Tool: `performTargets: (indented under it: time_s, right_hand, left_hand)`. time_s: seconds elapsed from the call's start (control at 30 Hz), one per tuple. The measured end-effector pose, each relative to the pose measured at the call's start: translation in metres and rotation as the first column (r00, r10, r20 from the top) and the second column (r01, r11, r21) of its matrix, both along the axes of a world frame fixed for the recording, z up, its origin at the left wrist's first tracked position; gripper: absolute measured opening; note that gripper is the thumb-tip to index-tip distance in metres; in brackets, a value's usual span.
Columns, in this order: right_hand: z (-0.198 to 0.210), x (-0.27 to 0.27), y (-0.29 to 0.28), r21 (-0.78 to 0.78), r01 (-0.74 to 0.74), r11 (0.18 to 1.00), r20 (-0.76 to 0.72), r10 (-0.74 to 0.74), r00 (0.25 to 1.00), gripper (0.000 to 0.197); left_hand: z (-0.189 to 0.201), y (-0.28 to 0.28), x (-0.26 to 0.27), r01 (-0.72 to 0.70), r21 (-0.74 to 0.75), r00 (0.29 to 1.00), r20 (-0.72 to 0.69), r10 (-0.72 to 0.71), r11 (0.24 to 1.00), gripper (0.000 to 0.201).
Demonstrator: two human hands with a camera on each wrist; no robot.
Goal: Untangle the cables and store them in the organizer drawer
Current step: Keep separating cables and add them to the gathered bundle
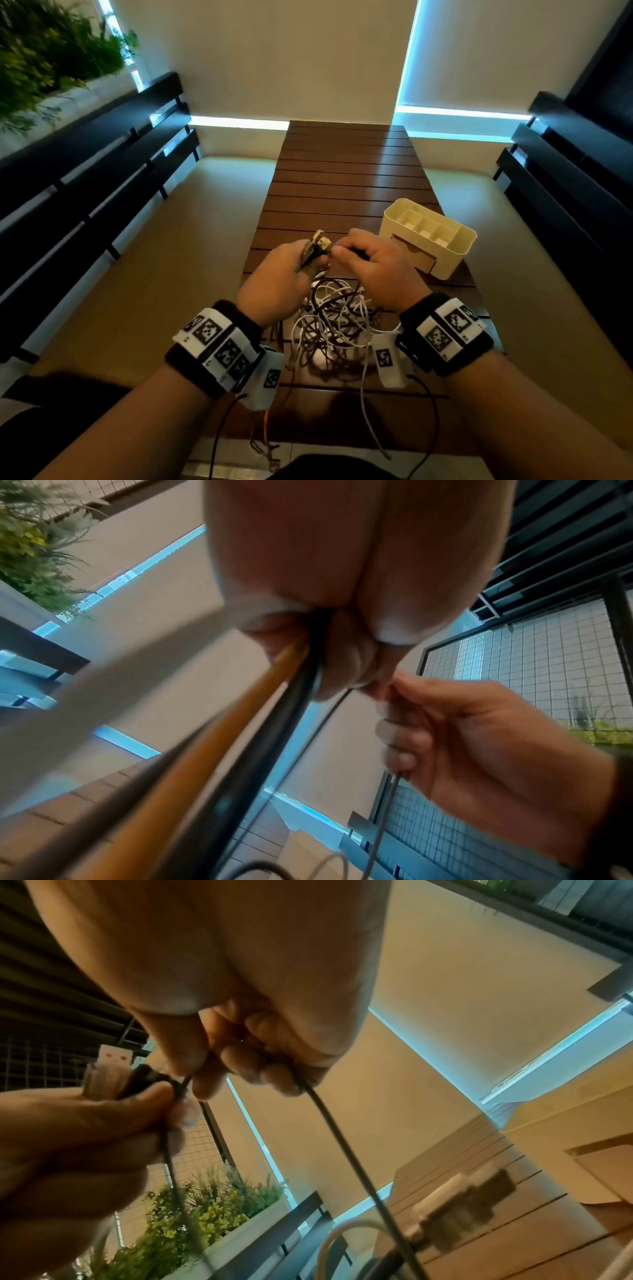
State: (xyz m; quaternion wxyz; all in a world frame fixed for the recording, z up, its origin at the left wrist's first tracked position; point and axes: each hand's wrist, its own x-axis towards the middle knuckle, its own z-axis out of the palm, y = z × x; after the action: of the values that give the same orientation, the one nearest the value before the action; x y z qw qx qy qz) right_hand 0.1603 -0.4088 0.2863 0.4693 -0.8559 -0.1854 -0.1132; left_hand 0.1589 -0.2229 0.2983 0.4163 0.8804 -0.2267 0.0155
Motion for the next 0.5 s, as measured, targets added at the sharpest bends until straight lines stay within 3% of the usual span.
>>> performTargets:
  time_s: [0.07,0.13,0.2,0.27,0.33,0.43,0.5]
  right_hand:
    - [-0.008,-0.003,-0.004,0.018,-0.016,1.000,-0.121,0.018,0.992,0.014]
    - [-0.023,-0.005,-0.008,-0.055,-0.022,0.998,-0.274,0.006,0.962,0.022]
    - [-0.044,-0.007,-0.013,-0.145,0.000,0.989,-0.385,-0.056,0.921,0.032]
    - [-0.058,-0.007,-0.019,-0.154,0.066,0.986,-0.424,-0.126,0.897,0.037]
    - [-0.060,-0.007,-0.023,-0.108,0.165,0.980,-0.391,-0.195,0.899,0.034]
    - [-0.040,-0.007,-0.024,0.050,0.311,0.949,-0.256,-0.289,0.922,0.029]
    - [-0.021,-0.007,-0.022,0.171,0.360,0.917,-0.172,-0.331,0.928,0.028]
  left_hand:
    - [0.007,0.004,-0.001,-0.069,-0.081,0.995,0.065,0.075,0.994,0.019]
    - [0.021,0.011,0.000,-0.128,-0.272,0.990,0.025,0.140,0.954,0.020]
    - [0.037,0.019,0.002,-0.164,-0.522,0.986,-0.106,0.127,0.837,0.020]
    - [0.047,0.027,0.001,-0.194,-0.616,0.979,-0.175,0.108,0.763,0.020]
    - [0.046,0.039,0.002,-0.217,-0.513,0.970,-0.207,0.125,0.831,0.021]
    - [0.028,0.054,0.003,-0.190,-0.090,0.953,-0.257,0.161,0.978,0.022]
    - [0.012,0.057,-0.002,-0.118,0.155,0.945,-0.287,0.159,0.981,0.022]
